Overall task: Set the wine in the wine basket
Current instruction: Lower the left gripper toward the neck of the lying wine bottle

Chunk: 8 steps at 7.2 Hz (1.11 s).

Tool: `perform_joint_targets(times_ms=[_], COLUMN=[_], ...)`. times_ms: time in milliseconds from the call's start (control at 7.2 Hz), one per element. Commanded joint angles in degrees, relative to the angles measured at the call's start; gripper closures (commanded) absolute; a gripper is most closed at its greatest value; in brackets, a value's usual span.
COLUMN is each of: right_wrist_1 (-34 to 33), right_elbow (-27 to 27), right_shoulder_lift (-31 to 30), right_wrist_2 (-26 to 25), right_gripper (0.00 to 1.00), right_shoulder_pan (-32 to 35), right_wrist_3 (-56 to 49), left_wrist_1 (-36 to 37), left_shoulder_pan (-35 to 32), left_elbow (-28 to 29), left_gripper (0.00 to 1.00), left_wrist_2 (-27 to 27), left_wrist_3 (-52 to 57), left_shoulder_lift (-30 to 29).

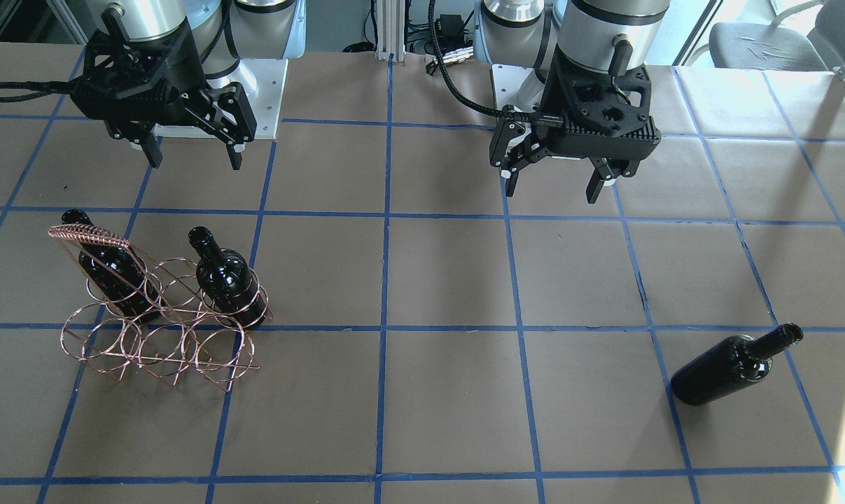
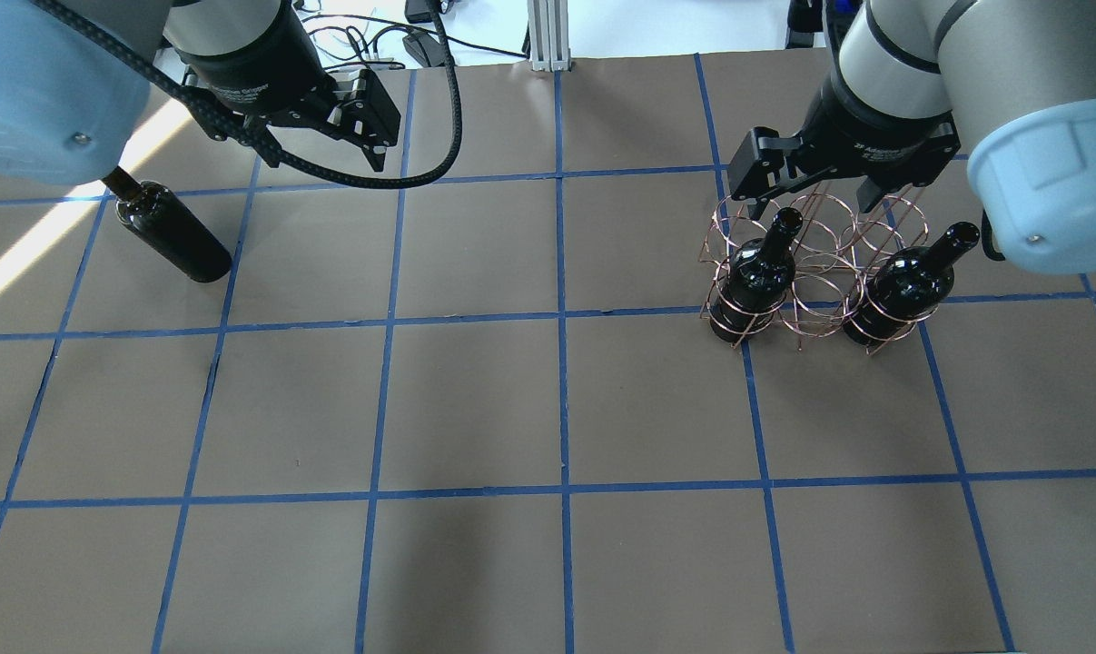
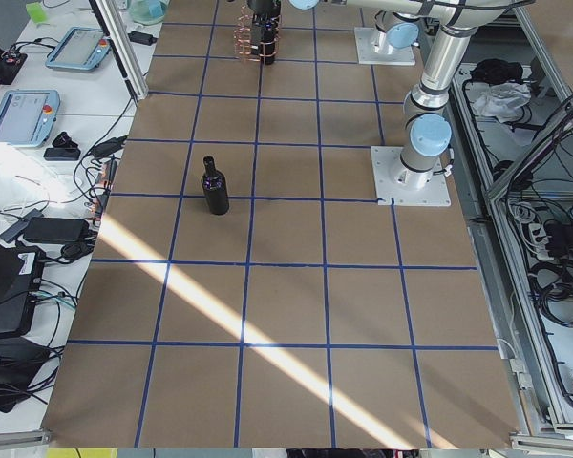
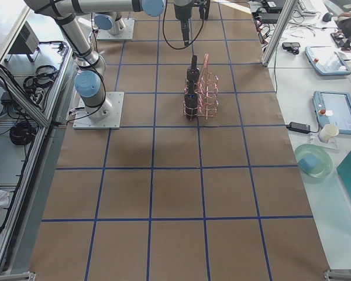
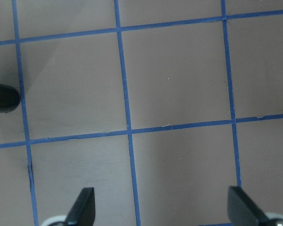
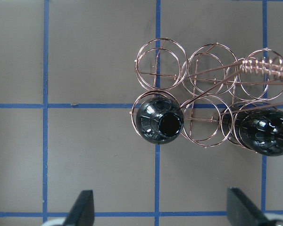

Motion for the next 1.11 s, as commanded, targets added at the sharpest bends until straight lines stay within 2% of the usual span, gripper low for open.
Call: perform_joint_targets(times_ms=[0, 694, 833, 972], right_wrist_1=[0.0, 0.0, 0.0, 0.0], right_elbow=[-0.1, 0.0, 0.0, 0.0], right_shoulder_lift=[0.0, 0.0, 0.0, 0.0], right_wrist_2=[0.0, 0.1, 0.2, 0.2], right_gripper=[0.00, 0.00, 0.00, 0.00], right_shoulder_pan=[0.0, 0.0, 0.1, 0.1], right_wrist_3=[0.0, 0.0, -0.1, -0.1], left_wrist_1=[0.1, -0.5, -0.7, -0.6], left_shoulder_pan=[0.0, 0.4, 1.6, 5.7], left_elbow=[0.0, 0.0, 0.0, 0.3], left_gripper=[0.00, 0.00, 0.00, 0.00], left_wrist_2=[0.0, 0.3, 0.4, 0.1], left_wrist_3=[0.0, 0.1, 0.3, 0.9], left_shoulder_lift=[0.1, 0.7, 0.9, 0.7])
